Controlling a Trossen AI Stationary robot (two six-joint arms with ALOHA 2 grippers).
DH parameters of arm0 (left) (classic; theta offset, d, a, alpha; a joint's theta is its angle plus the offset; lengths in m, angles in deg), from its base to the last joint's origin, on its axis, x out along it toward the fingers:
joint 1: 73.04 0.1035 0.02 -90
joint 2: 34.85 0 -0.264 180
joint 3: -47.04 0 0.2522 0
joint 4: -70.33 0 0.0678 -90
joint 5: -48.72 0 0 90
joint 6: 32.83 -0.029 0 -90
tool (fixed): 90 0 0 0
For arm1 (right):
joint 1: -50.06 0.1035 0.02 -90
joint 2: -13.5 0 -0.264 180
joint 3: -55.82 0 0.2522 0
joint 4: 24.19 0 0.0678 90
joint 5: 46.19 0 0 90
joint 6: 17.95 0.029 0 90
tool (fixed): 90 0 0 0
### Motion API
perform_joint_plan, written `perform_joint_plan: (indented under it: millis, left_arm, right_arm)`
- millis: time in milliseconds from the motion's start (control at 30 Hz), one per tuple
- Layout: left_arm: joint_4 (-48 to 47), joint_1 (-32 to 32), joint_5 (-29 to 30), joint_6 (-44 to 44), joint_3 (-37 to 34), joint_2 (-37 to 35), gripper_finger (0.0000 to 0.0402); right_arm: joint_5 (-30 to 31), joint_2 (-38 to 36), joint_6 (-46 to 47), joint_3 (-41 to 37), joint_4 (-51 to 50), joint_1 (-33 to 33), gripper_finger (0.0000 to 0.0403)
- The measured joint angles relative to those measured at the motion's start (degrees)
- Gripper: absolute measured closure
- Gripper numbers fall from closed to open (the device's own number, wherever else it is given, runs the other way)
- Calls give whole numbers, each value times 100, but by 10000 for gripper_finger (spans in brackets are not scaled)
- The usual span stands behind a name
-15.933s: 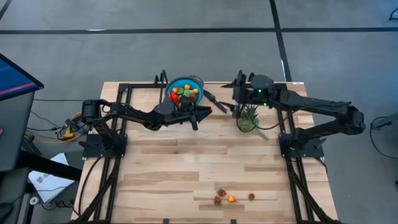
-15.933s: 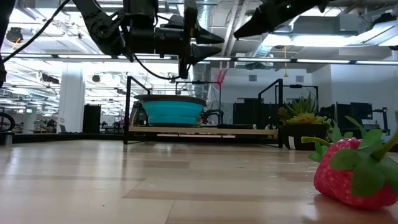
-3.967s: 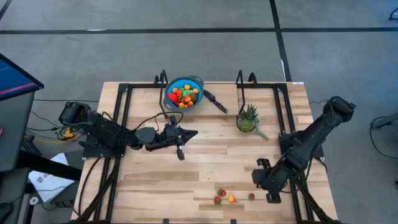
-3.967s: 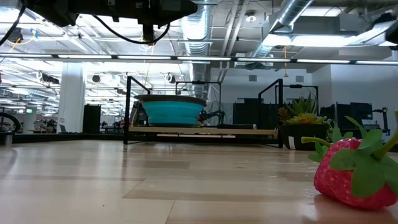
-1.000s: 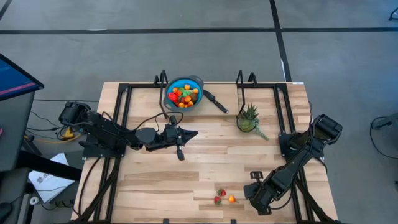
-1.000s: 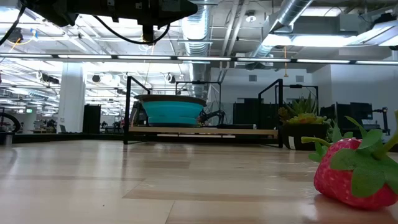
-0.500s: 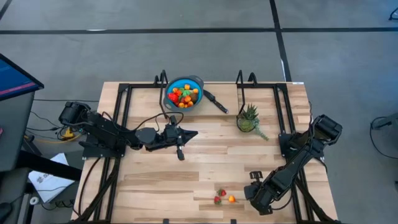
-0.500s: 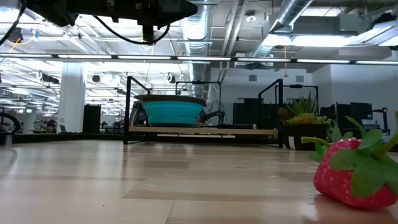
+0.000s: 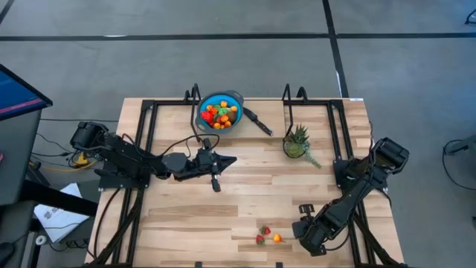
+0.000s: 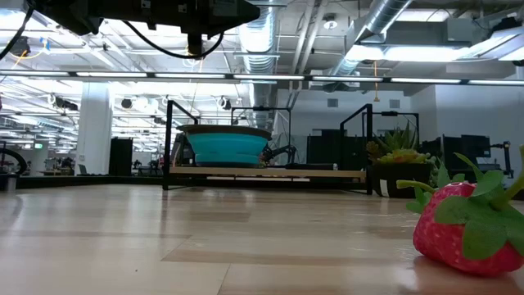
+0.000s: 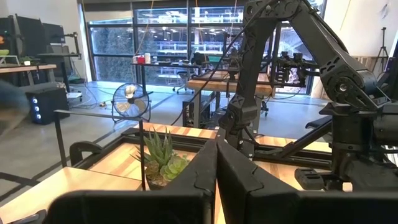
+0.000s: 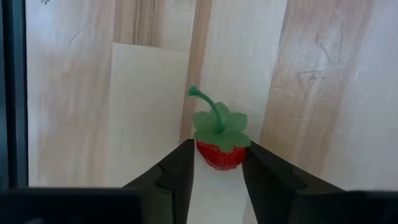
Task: Pick & Place Fruit
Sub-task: Put the strawberry into the basket
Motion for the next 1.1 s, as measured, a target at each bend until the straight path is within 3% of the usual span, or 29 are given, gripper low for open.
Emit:
perform_joint_plan:
  millis: [533, 1100]
  left_arm:
    - [-70, 1, 0, 0, 0, 0, 398]
    - [-101, 9, 1, 0, 0, 0, 398]
  right_arm:
    - [183, 0, -87, 0, 50, -9, 255]
    - [157, 0, 199, 0, 277, 17, 274]
